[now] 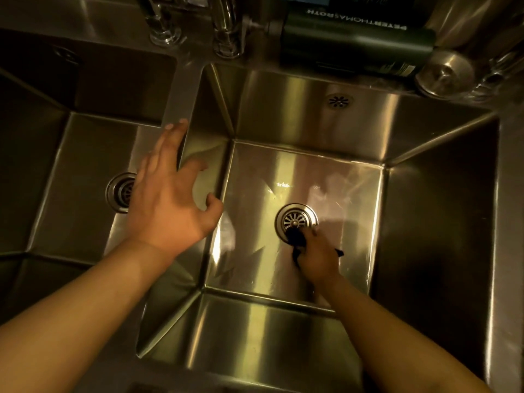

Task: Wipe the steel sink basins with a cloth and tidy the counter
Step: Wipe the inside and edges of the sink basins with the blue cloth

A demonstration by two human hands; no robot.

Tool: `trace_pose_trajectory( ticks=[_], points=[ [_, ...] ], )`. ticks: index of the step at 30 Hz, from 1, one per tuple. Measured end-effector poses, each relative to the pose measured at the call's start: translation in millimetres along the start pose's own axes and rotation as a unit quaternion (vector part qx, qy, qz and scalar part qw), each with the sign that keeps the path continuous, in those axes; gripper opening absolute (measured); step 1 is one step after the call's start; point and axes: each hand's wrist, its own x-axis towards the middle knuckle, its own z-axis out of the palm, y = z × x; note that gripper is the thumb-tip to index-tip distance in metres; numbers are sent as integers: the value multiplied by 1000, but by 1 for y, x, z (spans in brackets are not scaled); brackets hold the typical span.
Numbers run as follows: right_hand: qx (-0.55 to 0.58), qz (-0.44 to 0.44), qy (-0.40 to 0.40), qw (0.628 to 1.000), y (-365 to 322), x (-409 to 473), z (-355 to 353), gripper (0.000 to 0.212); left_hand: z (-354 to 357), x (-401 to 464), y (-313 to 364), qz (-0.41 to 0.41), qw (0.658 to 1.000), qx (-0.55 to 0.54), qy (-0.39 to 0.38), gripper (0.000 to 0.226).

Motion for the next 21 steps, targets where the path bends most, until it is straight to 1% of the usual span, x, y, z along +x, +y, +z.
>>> trace_pose_trajectory(
  ticks=[3,6,7,11,13,15,16,19,21],
  points=[
    [-56,30,85,994,33,6,-30,59,0,1,2,-8,1000,7,-3,43],
    [-96,108,170,975,60,20,-61,56,-1,1,3,-18,1000,12,-6,42],
    [-103,117,186,970,62,27,-69,56,-1,1,3,-19,1000,12,-9,42],
    [-78,85,208,971,37,72,-81,59,-2,1,4,-23,1000,8,-8,45],
    [-60,63,204,975,11,93,-75,61,-2,0,4,-16,1000,7,-3,48],
    [-45,33,173,983,-21,111,-62,60,-1,0,3,-6,1000,7,0,49],
    [-57,13,153,986,-39,118,-54,61,0,1,2,-4,1000,9,2,49],
    [-72,-82,83,991,-95,124,-23,65,3,1,0,-3,1000,17,6,48],
    [-102,-153,18,983,-122,112,4,68,4,1,-1,-6,1000,15,9,48]
  ],
)
